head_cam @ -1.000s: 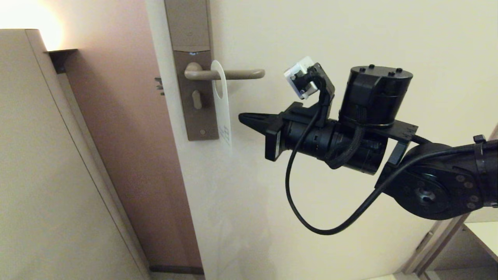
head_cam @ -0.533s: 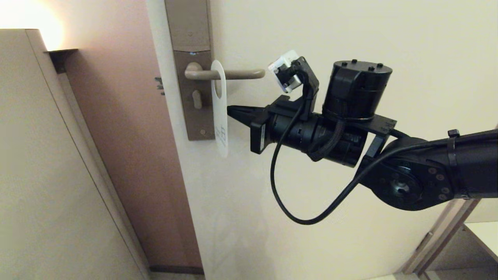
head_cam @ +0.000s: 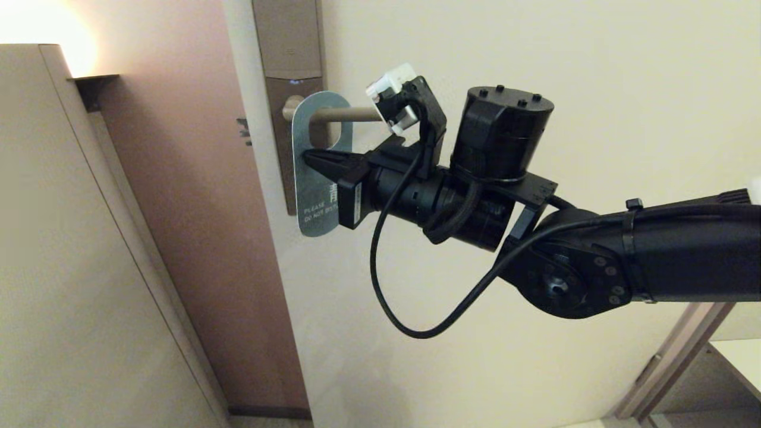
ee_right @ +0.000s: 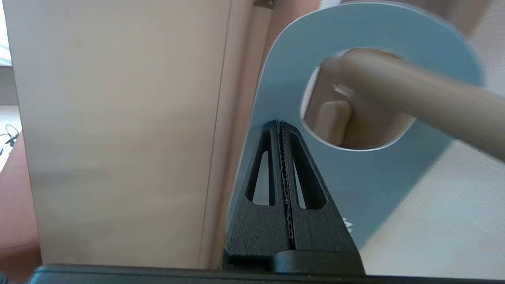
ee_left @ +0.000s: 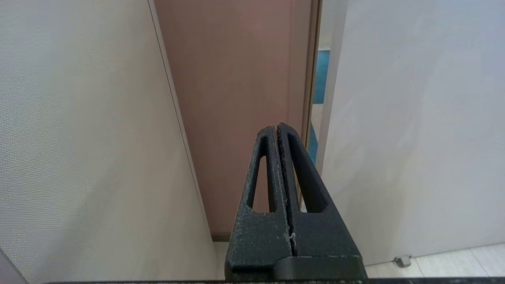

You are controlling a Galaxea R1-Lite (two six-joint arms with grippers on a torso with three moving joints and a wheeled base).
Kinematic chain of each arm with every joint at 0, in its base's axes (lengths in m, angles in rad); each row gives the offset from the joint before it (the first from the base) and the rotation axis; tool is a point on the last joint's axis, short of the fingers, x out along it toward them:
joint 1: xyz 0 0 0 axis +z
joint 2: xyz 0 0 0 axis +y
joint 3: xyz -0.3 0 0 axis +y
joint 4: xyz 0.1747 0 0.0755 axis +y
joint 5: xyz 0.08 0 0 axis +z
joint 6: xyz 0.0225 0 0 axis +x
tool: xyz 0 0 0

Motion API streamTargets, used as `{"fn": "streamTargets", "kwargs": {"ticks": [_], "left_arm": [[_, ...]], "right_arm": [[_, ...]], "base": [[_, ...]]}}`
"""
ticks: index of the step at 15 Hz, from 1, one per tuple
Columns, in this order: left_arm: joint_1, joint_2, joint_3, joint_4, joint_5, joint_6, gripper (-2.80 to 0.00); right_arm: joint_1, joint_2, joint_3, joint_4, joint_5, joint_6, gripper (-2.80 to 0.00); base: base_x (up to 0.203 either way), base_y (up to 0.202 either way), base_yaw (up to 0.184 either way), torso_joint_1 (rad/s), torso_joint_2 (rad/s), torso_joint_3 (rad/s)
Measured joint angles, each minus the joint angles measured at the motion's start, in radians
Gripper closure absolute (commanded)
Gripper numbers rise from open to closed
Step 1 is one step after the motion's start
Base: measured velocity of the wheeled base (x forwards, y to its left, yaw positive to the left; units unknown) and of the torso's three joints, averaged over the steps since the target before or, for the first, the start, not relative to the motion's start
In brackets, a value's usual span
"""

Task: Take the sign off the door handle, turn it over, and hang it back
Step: Hang the sign back with the other side facing out

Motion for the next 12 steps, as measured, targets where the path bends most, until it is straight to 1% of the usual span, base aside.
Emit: {"fn": "streamTargets", "kwargs": {"ticks": [3,5,7,10,12], "left_arm": [[0.0,0.0,0.0,0.0,0.0,0.001,0.0],[0.0,0.0,0.0,0.0,0.0,0.0,0.0],[0.0,0.0,0.0,0.0,0.0,0.0,0.0],[0.0,0.0,0.0,0.0,0.0,0.0,0.0],[0.0,0.0,0.0,0.0,0.0,0.0,0.0]], "right_arm": [[0.011,0.027,-0.016,-0.019,0.0,-0.003,0.0],[0.012,0.041,-0.029,-0.024,-0.002,-0.022,0.0],[0.012,0.051,-0.033,-0.056,-0.011,-0.03,0.0],[0.012,0.065,-0.034,-0.096,-0.065,-0.058,0.0],[0.012,0.071,-0.034,-0.108,-0.087,-0.067,0.0]], "base": [[0.0,0.0,0.0,0.0,0.0,0.0],[0.0,0.0,0.0,0.0,0.0,0.0],[0.0,0.0,0.0,0.0,0.0,0.0],[0.0,0.0,0.0,0.0,0.0,0.0],[0.0,0.0,0.0,0.0,0.0,0.0]]}}
